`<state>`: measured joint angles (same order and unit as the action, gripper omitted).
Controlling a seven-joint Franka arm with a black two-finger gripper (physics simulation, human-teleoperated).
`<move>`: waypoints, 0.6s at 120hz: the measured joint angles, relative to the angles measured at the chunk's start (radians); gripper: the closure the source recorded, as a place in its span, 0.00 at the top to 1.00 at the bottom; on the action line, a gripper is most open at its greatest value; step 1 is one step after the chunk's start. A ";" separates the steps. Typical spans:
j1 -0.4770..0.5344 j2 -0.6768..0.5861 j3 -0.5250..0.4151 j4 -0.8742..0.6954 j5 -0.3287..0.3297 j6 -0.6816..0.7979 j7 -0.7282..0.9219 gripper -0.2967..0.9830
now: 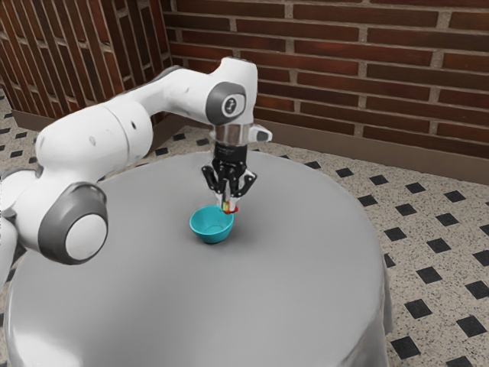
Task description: Take strawberry from the bowl
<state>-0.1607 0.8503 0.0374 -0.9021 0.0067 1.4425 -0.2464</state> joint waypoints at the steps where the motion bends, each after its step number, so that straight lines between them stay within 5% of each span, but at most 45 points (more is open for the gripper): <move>1: -0.011 -0.001 0.008 0.000 -0.004 0.001 0.000 0.18; 18: -0.156 0.018 0.058 0.000 -0.074 0.031 -0.009 0.18; 53: -0.162 0.108 0.058 0.008 -0.119 0.076 -0.027 0.21; 72: -0.161 0.115 0.064 0.010 -0.134 0.083 -0.030 0.44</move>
<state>-0.3221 0.9655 0.1019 -0.8918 -0.1269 1.5259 -0.2767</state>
